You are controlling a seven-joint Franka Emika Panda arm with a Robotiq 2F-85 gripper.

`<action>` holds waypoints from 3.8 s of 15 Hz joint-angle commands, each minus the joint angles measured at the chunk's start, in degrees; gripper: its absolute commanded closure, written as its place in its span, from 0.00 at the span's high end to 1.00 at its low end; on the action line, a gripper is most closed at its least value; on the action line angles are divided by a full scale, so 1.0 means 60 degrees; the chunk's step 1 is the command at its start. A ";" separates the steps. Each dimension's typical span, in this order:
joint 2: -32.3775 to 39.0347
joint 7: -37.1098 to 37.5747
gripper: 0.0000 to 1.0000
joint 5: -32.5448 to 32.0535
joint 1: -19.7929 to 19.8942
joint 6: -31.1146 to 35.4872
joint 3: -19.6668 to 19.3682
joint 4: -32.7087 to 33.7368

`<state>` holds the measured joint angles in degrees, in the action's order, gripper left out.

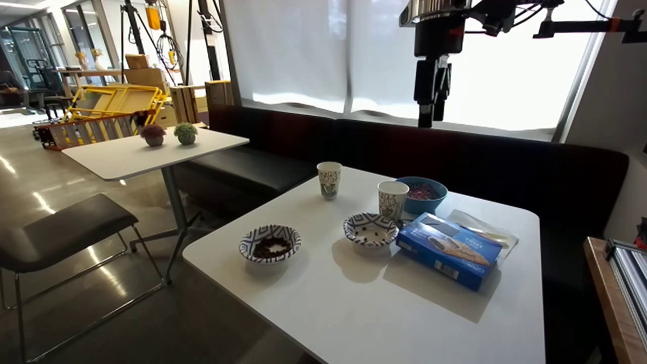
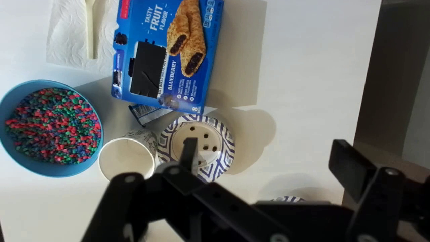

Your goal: Bring the box closer to the bowls

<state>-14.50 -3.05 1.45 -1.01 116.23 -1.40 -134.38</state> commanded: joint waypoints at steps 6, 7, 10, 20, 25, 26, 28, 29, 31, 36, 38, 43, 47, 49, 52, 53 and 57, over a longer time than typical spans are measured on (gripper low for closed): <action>0.2419 -0.2531 1.00 0.1352 0.0800 -0.1093 -0.1161 0.1843; 0.2674 -0.2839 1.00 0.1549 0.0907 -0.1044 -0.1208 0.1940; 0.3586 -0.3914 1.00 0.1927 0.1335 -0.0427 -0.1320 0.2146; 0.5324 -0.5464 1.00 0.2480 0.2706 0.0327 -0.1118 0.2761; 0.5429 -0.5487 1.00 0.2474 0.2785 0.0326 -0.1067 0.2852; 0.5407 -0.5486 1.00 0.2476 0.2778 0.0325 -0.1059 0.2853; 0.5525 -0.5584 1.00 0.2502 0.2822 0.0771 -0.1078 0.2698; 0.5656 -0.5482 1.00 0.2407 0.2881 0.0750 -0.1158 0.2671; 0.5911 -0.5254 1.00 0.2389 0.3054 0.0555 -0.1279 0.2656; 0.6620 -0.5405 1.00 0.2522 0.3812 -0.0365 -0.1356 0.2843; 0.6870 -0.6201 1.00 0.2806 0.4170 -0.0947 -0.1147 0.2857; 0.7423 -0.7477 1.00 0.3505 0.4594 -0.1789 -0.0880 0.2948; 0.7787 -0.8773 1.00 0.4227 0.4812 -0.1514 -0.0700 0.3129; 0.7968 -0.9376 1.00 0.4145 0.4798 -0.1359 -0.0702 0.3276; 0.8276 -1.0070 1.00 0.3972 0.4790 -0.1242 -0.0743 0.3596; 0.8364 -1.0294 1.00 0.4004 0.4823 -0.1302 -0.0722 0.3687; 0.8692 -1.1014 1.00 0.4018 0.4844 -0.1219 -0.0698 0.3931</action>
<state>35.09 -65.81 25.30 27.17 108.10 -6.34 -112.85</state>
